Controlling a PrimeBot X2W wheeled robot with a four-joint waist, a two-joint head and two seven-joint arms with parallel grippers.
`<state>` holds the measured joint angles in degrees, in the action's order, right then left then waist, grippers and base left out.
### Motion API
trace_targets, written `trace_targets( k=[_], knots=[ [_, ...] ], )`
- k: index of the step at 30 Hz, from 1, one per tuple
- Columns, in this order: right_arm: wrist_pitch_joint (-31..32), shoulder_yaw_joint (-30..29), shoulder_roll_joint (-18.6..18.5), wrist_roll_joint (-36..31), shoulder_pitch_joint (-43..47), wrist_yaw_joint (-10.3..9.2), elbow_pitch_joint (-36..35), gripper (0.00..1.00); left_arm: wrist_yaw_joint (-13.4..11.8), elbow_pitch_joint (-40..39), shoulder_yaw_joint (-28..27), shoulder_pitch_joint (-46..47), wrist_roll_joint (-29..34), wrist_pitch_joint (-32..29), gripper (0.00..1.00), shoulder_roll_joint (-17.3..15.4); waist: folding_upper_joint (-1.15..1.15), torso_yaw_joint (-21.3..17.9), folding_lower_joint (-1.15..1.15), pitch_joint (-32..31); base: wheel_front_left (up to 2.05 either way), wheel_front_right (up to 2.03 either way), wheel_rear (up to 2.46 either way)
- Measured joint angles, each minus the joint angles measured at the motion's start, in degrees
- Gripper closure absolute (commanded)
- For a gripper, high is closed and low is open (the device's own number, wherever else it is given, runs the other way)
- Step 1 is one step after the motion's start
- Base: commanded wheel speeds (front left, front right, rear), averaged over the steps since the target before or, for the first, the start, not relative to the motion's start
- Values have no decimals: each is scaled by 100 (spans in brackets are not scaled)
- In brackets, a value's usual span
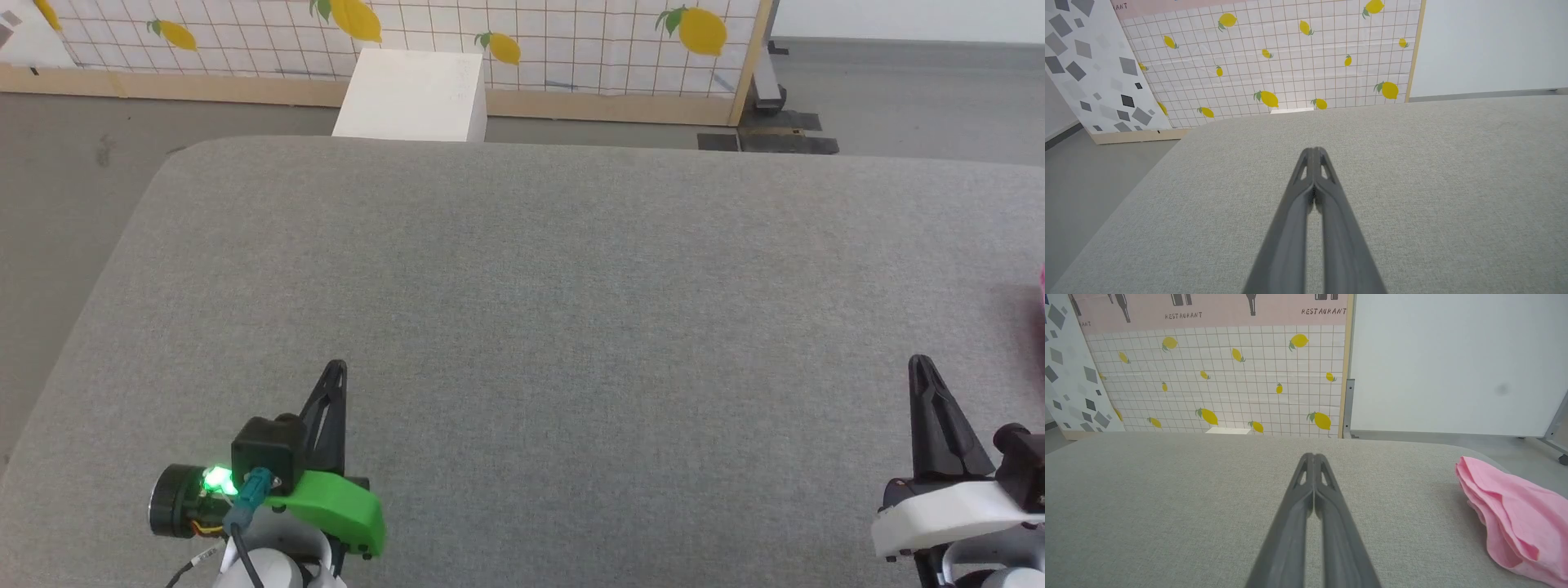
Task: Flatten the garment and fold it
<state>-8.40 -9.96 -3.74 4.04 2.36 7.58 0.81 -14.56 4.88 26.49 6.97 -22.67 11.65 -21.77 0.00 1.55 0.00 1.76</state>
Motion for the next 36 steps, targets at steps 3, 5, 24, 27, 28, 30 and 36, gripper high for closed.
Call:
trace_targets(
  k=[3,5,24,27,28,30,36],
  knots=[
    [16,27,0,-7,0,0,0,100,44,-13,-73,-2,34,-35,100,44,0,-4,0,-5,0,0,0],
    [34,42,0,-8,0,0,0,100,67,-21,-122,-3,51,-47,100,71,0,-7,0,-8,0,0,0],
    [167,202,3,-57,-3,-1,-2,100,296,-102,-545,-96,411,-233,100,382,0,-33,0,-37,0,0,0],
    [192,230,5,-58,-4,0,-2,100,343,-113,-614,-125,513,-270,100,422,0,-37,0,-42,0,0,0],
    [210,253,8,-67,-4,0,-2,100,385,-127,-689,-140,595,-304,100,478,0,-41,0,-46,0,0,0],
    [221,271,10,-77,-5,0,-2,100,399,-140,-728,-144,625,-313,100,513,0,-44,0,-49,0,0,0],
    [261,321,15,-100,-7,0,-4,100,477,-165,-864,-171,717,-386,100,597,0,-52,0,-58,0,0,0]
  ],
)
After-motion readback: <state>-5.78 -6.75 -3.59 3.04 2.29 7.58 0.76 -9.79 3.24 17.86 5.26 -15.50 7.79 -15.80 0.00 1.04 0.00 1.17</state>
